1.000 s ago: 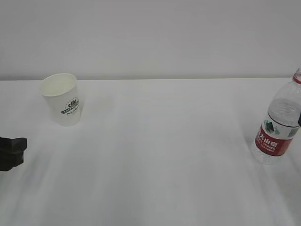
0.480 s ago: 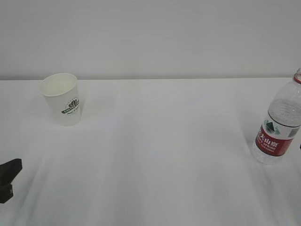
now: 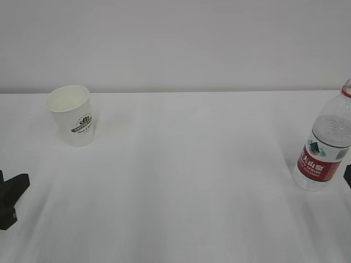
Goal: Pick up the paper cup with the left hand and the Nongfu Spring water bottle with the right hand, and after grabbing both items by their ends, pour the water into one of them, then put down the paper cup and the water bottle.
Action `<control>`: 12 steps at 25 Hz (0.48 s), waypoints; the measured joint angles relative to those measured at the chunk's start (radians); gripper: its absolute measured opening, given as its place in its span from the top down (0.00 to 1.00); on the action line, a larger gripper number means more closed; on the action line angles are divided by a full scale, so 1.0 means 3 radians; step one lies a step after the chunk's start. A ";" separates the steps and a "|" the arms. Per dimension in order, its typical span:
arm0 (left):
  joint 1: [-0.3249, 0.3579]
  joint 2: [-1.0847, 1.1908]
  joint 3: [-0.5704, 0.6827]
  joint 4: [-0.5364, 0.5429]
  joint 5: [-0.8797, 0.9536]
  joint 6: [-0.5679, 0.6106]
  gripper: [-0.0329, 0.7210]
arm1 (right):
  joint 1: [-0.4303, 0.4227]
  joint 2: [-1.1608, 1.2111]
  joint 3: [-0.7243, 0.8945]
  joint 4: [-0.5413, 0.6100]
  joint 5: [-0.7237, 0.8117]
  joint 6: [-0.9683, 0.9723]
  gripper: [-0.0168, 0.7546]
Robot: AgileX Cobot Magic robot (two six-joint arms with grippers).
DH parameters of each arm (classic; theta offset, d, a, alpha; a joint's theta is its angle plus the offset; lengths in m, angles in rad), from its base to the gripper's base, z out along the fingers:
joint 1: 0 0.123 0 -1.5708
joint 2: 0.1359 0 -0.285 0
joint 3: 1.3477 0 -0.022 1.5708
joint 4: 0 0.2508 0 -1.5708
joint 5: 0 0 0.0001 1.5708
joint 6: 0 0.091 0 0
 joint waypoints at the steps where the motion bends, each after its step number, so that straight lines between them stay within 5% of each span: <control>1: 0.0000 0.0000 0.0000 0.0006 0.0000 0.0000 0.44 | 0.0000 0.0101 0.0000 -0.0035 -0.0082 0.0008 0.22; 12: 0.0000 0.0000 0.0000 0.0025 0.0000 0.0000 0.44 | 0.0000 0.0974 0.0000 -0.0220 -0.0853 0.0022 0.22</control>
